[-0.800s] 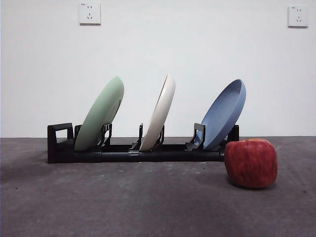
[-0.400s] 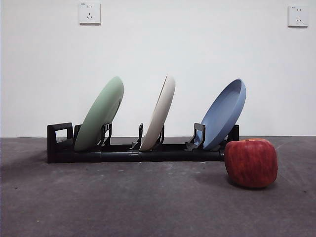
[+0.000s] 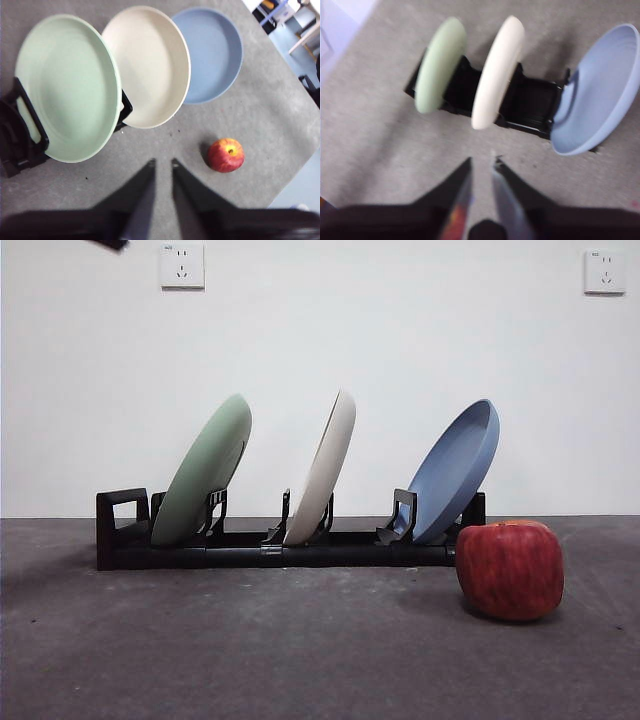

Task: Take the green plate from the plate rack,put the plate on the table,take the apple from the table,put the apple in the plate

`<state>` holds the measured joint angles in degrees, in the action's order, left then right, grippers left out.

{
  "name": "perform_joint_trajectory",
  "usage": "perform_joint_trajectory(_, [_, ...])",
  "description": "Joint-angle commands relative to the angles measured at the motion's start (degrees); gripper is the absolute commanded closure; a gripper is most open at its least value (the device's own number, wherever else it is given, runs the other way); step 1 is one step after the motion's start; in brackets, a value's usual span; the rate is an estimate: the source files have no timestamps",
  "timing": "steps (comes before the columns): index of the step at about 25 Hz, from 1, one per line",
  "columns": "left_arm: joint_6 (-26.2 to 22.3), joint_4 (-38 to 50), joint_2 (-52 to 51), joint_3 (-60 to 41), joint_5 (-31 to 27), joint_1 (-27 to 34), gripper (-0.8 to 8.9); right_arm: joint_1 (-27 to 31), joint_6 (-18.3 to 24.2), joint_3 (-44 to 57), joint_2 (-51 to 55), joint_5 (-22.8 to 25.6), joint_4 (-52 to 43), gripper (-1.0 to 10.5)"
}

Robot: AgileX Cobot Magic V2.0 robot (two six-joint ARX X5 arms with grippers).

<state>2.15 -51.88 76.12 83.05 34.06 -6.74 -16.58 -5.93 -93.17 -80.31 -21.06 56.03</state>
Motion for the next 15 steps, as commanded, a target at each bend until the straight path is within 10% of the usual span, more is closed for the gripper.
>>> perform_joint_trajectory(1, [-1.31,0.66,0.76,0.28,0.24,-0.76,3.66,-0.39,1.75,-2.6,-1.92,0.72,1.25,3.9])
perform_joint_trajectory(15, [1.03,-1.03,23.52,25.18,-12.2,-7.93,3.6,-0.37,1.68,-5.22,-3.54,3.61,1.33,3.2])
